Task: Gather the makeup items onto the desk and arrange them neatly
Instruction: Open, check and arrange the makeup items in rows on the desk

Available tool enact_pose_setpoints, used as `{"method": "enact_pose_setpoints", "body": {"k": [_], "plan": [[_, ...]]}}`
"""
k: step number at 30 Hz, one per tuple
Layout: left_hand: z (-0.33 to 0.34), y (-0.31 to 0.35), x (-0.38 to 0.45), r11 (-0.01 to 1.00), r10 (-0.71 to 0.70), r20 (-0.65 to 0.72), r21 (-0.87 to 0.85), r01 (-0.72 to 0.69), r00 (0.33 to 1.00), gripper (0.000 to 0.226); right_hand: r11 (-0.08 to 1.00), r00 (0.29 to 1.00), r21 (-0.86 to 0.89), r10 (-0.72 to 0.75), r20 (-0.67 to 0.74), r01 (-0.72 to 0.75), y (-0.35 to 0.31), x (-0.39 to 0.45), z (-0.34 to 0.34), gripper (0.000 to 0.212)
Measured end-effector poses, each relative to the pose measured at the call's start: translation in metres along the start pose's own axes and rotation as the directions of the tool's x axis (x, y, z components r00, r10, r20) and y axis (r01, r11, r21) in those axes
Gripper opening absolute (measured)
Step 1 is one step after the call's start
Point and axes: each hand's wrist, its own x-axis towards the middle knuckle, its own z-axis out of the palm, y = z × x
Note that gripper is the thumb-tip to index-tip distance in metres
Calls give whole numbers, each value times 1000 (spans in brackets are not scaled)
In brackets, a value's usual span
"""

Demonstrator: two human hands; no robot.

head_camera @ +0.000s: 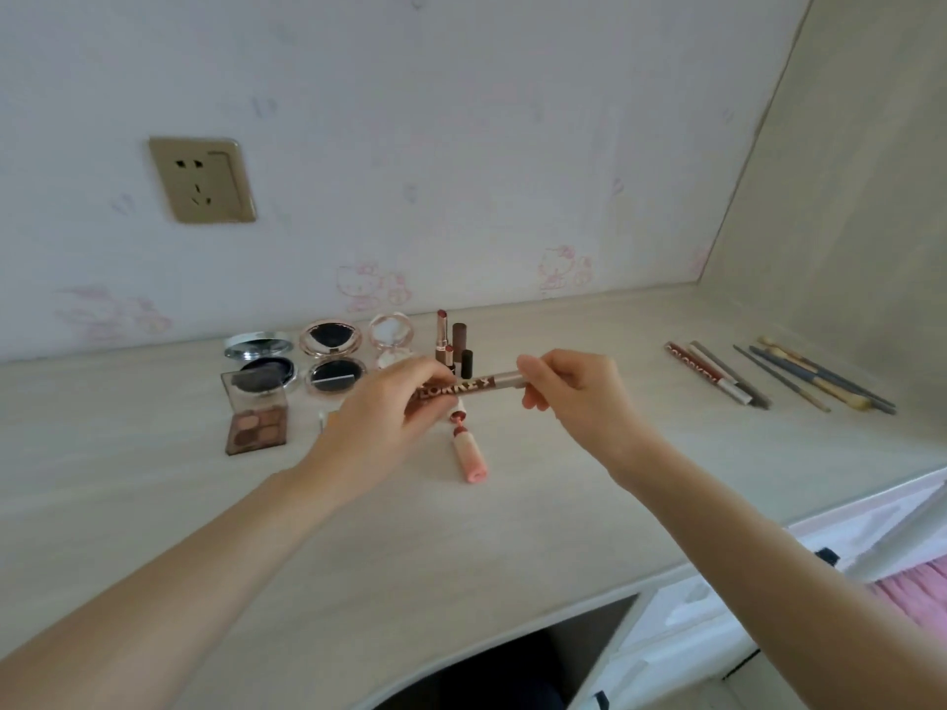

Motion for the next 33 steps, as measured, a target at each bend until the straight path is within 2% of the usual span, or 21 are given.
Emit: {"method": "enact_pose_setpoints", "body": {"k": [4, 9, 14, 19, 22, 27, 30, 33], "plan": [[-27, -12, -35, 996, -81, -71, -35, 79, 994, 13, 998, 995, 57, 34, 91, -39, -10, -7, 34, 39], [-44, -27, -70, 947, -279, -174, -214, 240, 945, 13, 980, 985, 166, 85, 148, -110, -13, -16, 74, 40], [-49, -44, -91, 939, -335, -294, -180, 292, 895, 18, 930, 975, 316, 141, 173, -190, -14, -20, 112, 32], [-54, -50, -97, 969, -248, -370, -112, 222, 895, 22, 882, 983, 442, 110, 147, -165, -9, -28, 130, 19], [-52, -55, -101, 975, -223, -339, -72, 211, 914, 24, 892, 989, 433, 83, 119, -126, -6, -33, 132, 15], [-47, -54, -101, 989, -77, -247, 102, 105, 966, 19, 931, 994, 365, -28, 102, -11, -6, -39, 129, 8], [-44, -51, -103, 981, -21, -232, 182, 65, 972, 19, 937, 991, 341, -107, 75, 76, -9, -41, 129, 13], [-45, -50, -102, 981, -14, -225, 186, 57, 974, 22, 941, 988, 309, -155, 25, 140, -9, -42, 129, 23]]}}
